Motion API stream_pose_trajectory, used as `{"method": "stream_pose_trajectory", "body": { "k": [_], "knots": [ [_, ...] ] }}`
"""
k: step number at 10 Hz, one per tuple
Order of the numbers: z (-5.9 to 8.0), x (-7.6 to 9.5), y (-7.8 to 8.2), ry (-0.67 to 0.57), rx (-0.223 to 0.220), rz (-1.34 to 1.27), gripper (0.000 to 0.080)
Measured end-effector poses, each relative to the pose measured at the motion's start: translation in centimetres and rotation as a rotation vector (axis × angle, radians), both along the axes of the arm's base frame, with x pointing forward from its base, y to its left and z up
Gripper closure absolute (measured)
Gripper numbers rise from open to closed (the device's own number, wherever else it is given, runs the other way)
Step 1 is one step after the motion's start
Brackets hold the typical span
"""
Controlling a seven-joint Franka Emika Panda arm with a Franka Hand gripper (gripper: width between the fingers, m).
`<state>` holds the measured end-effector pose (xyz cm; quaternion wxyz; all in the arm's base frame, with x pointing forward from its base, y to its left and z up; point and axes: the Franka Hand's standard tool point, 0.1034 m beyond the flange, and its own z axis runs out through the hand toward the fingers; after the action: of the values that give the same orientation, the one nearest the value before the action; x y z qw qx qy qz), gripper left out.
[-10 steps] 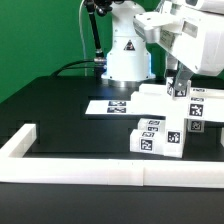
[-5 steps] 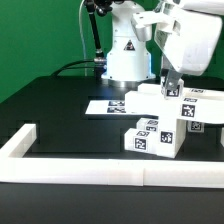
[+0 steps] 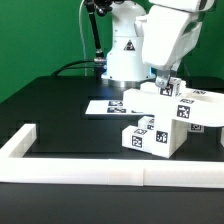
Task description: Assemble chair
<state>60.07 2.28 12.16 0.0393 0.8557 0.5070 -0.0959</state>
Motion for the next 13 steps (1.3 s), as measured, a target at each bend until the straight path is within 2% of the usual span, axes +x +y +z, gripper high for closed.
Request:
{"method": "stream_pose_trajectory", "body": {
  "k": [13],
  "knots": [
    [0.04, 0.01, 0.81, -0.126, -0.081, -0.804, 0.0511]
  ]
}}
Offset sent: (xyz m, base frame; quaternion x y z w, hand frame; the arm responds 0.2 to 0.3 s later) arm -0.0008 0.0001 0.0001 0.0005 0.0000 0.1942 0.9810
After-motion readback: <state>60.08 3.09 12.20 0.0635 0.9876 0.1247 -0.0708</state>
